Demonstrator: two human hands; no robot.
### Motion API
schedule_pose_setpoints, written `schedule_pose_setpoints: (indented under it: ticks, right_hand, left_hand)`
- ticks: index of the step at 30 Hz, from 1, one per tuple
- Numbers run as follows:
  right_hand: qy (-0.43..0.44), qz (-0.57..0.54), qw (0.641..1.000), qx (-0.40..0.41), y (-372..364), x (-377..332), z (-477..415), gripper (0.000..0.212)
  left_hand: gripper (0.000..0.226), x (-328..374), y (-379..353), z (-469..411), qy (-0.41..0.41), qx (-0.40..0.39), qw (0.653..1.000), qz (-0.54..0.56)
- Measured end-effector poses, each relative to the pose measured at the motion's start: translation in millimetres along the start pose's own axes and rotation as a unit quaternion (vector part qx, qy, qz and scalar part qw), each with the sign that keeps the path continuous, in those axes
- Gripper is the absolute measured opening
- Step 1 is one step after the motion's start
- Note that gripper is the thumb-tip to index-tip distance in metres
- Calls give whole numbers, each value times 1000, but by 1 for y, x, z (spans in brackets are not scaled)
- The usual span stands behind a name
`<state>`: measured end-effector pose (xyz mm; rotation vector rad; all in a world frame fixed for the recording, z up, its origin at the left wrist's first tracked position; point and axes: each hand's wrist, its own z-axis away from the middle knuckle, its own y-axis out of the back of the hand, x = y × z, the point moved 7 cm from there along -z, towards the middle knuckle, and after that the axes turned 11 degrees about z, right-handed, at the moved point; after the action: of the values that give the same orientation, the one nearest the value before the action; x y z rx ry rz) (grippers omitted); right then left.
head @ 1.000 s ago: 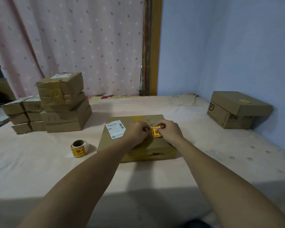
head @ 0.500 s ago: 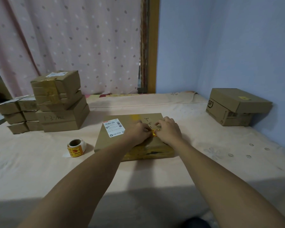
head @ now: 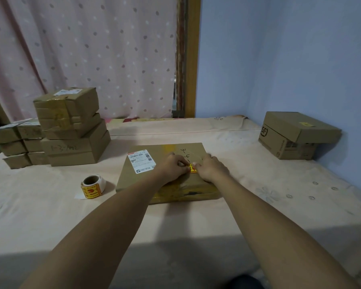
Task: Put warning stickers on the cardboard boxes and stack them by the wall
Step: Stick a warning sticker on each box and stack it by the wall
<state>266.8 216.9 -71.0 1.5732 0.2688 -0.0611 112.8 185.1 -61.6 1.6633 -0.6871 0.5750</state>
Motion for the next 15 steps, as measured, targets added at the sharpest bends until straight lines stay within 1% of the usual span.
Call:
schedule_pose_setpoints:
  ticks: [2, 4, 6, 8, 11, 13, 15]
  right_hand:
    - [-9, -42, 999, 13, 1, 3, 3, 51]
    - [-15, -49, 998, 34, 4, 6, 5, 42]
    - [-20, -52, 997, 46, 6, 6, 5, 40]
    - [-16, -70, 997, 36, 3, 4, 5, 48]
    - [-1, -105, 994, -2, -5, 6, 5, 76]
    - [16, -141, 990, -16, -6, 9, 4, 79]
    - [34, -174, 984, -20, -5, 10, 5, 71]
  left_hand:
    - [25, 0, 0, 0, 2, -7, 1000, -2]
    - [26, -1, 0, -1, 4, -9, 1000, -4]
    - [26, -1, -1, 0, 7, -10, 1000, -3]
    - [26, -2, -1, 0, 10, -9, 1000, -3]
    - [29, -2, 0, 2, 3, -10, 1000, 7]
    - [28, -2, 1, 2, 2, -13, 1000, 21]
    - [26, -2, 1, 1, -1, -18, 1000, 23]
